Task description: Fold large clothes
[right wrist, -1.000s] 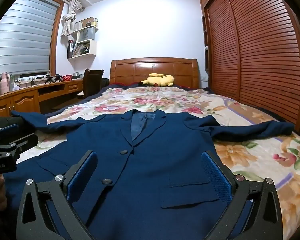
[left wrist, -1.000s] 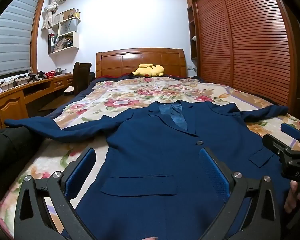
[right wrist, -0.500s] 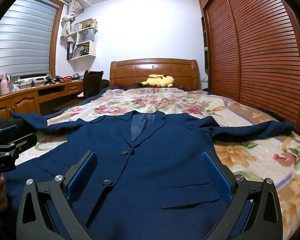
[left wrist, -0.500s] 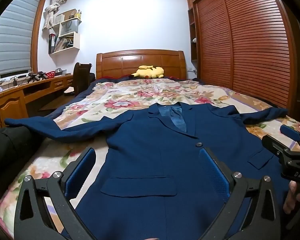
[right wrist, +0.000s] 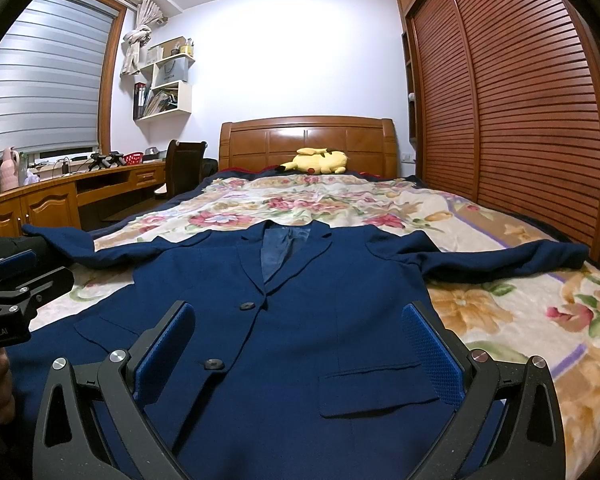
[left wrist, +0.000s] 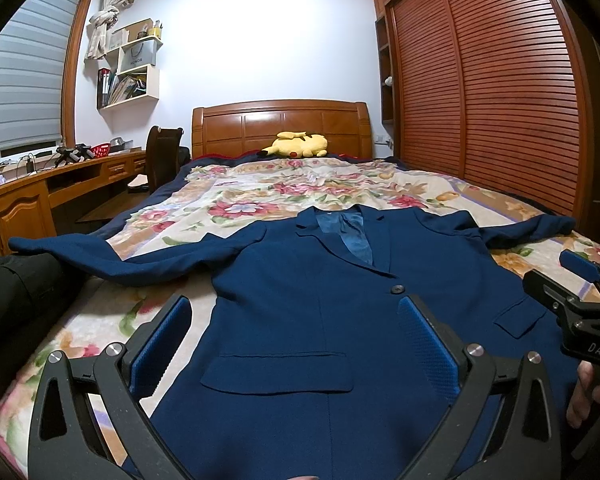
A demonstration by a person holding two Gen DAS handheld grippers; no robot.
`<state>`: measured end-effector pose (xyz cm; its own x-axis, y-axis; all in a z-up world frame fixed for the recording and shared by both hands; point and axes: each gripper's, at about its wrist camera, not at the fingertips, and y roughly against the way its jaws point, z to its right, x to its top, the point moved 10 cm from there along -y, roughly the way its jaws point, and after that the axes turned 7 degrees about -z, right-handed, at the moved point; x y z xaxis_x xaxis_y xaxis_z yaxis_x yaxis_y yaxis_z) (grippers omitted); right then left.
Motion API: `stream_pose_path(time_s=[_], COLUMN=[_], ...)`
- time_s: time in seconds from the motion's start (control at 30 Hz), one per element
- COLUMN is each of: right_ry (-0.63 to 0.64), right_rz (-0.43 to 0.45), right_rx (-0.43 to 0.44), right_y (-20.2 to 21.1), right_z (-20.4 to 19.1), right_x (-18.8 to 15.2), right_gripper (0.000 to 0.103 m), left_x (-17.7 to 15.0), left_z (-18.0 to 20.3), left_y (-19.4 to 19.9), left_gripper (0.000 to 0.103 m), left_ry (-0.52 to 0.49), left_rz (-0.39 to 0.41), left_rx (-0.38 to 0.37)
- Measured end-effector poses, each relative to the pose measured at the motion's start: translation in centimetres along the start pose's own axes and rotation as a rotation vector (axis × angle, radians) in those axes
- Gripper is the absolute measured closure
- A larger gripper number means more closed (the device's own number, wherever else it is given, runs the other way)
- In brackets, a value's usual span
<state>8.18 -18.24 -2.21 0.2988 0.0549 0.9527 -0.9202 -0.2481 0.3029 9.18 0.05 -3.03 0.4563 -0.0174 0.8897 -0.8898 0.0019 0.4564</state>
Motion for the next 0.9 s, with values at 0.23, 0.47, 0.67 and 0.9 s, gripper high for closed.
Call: stream_pose_path(time_s=[0.23, 0.47, 0.67, 0.9], right_ry=[-0.001, -0.002, -0.002, -0.003], right_rz=[-0.002, -0.002, -0.003, -0.006], right_rx=[0.001, 0.001, 0.002, 0.002], right_y=[-0.07, -0.07, -0.08, -0.07], right_z=[-0.11, -0.12, -0.10, -0.13], right_x=[-0.16, -0.19, -0.18, -0.26], right_gripper=[0.000, 0.000, 0.000, 0.000], left_x=[0.44, 0.46, 0.38, 0.36], left_z=[0.11, 0.09, 0.01, 0.00], left_y=[0.54, 0.58, 0.52, 0.53], left_gripper=[0.000, 0.000, 0.000, 0.000], left_ry=[0.000, 0.000, 0.001, 0.000], left_rz=[0.013, 0.014, 0.015, 0.015], left_rx=[0.001, 0.001, 0.000, 0.000])
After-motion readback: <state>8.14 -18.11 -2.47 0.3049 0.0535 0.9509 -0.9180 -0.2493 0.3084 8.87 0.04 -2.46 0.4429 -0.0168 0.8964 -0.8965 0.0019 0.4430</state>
